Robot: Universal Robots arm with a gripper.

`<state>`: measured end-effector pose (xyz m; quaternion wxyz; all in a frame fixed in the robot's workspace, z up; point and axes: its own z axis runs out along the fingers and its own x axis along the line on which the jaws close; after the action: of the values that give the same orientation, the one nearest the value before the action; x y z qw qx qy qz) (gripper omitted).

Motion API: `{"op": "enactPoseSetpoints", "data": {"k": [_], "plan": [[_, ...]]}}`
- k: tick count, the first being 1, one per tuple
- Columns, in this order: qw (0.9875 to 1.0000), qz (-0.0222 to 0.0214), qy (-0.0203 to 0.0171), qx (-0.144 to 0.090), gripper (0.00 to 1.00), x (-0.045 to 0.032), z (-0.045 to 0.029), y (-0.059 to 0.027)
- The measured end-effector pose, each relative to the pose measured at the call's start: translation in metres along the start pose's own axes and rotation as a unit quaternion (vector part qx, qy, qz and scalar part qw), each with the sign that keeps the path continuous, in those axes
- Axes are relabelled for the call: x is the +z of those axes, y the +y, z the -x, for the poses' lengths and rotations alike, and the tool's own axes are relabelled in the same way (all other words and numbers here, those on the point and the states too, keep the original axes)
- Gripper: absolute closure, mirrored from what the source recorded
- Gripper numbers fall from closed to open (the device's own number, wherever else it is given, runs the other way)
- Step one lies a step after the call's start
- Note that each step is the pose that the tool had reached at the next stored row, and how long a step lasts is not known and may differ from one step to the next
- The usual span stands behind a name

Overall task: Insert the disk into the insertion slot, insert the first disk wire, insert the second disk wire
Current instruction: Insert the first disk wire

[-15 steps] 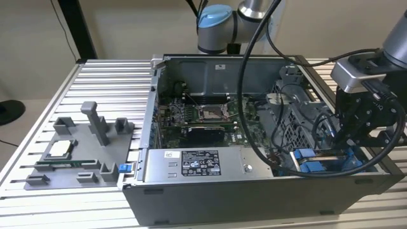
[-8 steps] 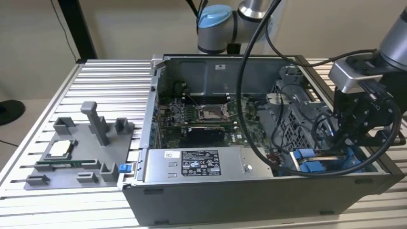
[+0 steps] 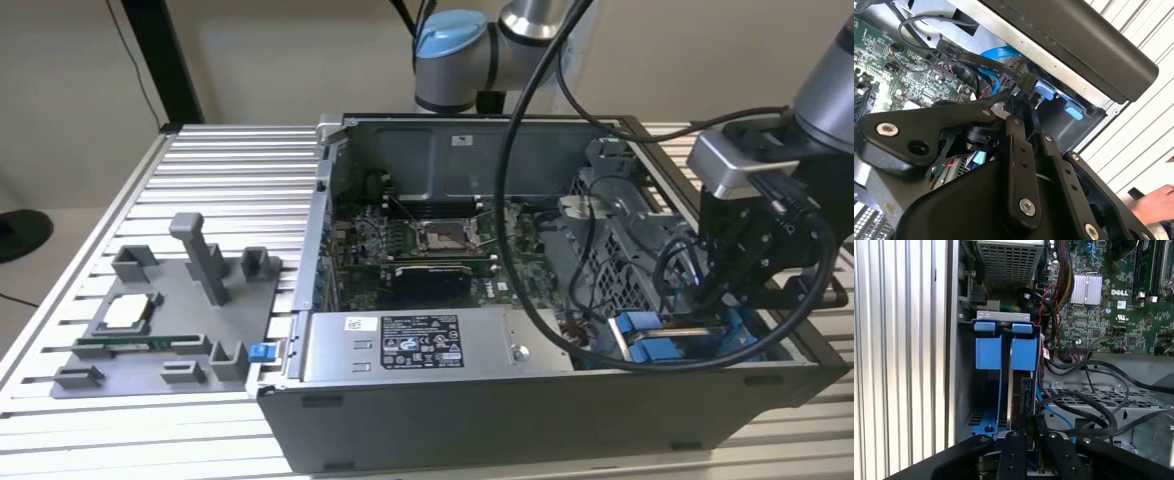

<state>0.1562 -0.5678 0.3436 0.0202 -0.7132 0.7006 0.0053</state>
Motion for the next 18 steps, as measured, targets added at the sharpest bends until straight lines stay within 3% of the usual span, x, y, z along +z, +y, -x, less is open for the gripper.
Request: {"op": "enactPoseSetpoints", "data": {"k": [18], "plan": [[0.9997, -0.0009, 0.0003, 0.025, 1.00, 0.0036, -0.0001, 0.0002]]}}
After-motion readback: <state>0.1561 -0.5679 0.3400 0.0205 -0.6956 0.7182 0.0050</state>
